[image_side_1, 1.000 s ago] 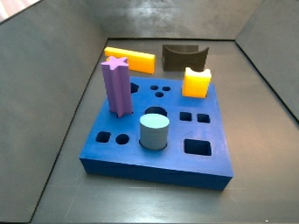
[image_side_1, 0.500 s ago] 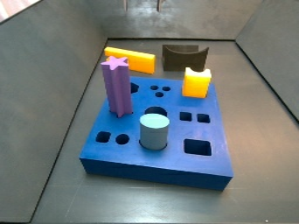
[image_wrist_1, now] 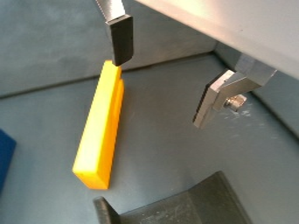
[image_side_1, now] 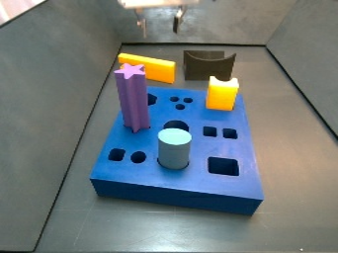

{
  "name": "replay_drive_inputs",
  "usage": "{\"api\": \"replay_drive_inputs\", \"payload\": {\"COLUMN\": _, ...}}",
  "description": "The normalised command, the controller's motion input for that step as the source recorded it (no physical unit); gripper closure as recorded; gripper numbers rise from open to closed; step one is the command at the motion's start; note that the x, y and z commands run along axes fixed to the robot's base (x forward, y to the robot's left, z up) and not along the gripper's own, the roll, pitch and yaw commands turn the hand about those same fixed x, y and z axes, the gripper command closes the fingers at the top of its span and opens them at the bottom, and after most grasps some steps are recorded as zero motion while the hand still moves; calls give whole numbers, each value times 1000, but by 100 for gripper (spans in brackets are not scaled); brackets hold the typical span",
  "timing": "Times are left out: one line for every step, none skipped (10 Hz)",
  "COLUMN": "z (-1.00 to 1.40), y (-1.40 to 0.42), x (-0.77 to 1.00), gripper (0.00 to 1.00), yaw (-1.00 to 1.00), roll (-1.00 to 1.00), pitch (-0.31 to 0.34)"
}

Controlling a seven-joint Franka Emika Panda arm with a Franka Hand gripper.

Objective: Pick up the double-square object. Move up. Place the double-square object on the fixture. Regrasp the double-square object. Move to above the board. Insert the double-square object.
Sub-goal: Pick up the double-square object.

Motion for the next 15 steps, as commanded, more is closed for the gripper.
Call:
{"api": "replay_drive_inputs", "payload": {"z": 0, "y": -23, "x": -20, "gripper": 0, "yaw": 26, "roll": 0, "pitch": 0}}
{"api": "replay_drive_inputs", "payload": {"z": -69, "y": -757, "x": -91, "gripper": 0, "yaw": 126, "roll": -94, "pitch": 0}}
{"api": "replay_drive_inputs", "payload": {"z": 0, "y": -583, "x": -77, "gripper": 0, "yaw": 426, "roll": -150, "pitch": 0}}
{"api": "replay_drive_inputs", "payload": {"z": 0, "y": -334, "x": -134, "gripper": 0, "yaw": 623, "roll": -166, "pitch": 0}}
{"api": "replay_drive_inputs", "payload": {"z": 0, "y": -414, "x": -191, "gripper": 0, "yaw": 480, "roll": -176, "pitch": 43}}
{"api": "replay_drive_inputs", "payload": {"z": 0, "y": -440, "x": -180, "gripper": 0, "yaw": 417, "roll": -209, "pitch": 44}}
{"api": "replay_drive_inputs", "payload": {"z": -86, "y": -383, "x": -380, "gripper": 0, "yaw": 406, "roll": -120, "pitch": -29}}
{"api": "replay_drive_inputs", "payload": {"z": 0, "y": -43, "x": -106, "gripper": 0, "yaw": 111, "roll": -14, "pitch": 0}}
{"api": "replay_drive_inputs", "payload": {"z": 0, "y": -80, "x": 0, "gripper": 0, "yaw": 0, "roll": 0, "pitch": 0}}
{"api": "replay_drive_inputs", "payload": {"z": -443, "y": -80, "x": -26, "gripper": 0, "yaw": 794, "roll": -107, "pitch": 24}}
{"api": "replay_drive_inputs", "payload": {"z": -389, "y": 0, "x": 0, "gripper": 0, "yaw": 1000, "roll": -94, "pitch": 41}}
{"api": "replay_drive_inputs", "payload": {"z": -423, "y": 0, "x": 0, "gripper": 0, "yaw": 1000, "roll": -96, "pitch": 60}}
{"api": "replay_drive_inputs", "payload": {"z": -423, "y": 0, "x": 0, "gripper": 0, "yaw": 1000, "roll": -93, "pitch": 64}}
{"api": "replay_drive_inputs", "payload": {"z": -426, "y": 0, "x": 0, "gripper": 0, "yaw": 1000, "roll": -93, "pitch": 61}}
{"api": "replay_drive_inputs", "payload": {"z": -429, "y": 0, "x": 0, "gripper": 0, "yaw": 1000, "roll": -94, "pitch": 59}}
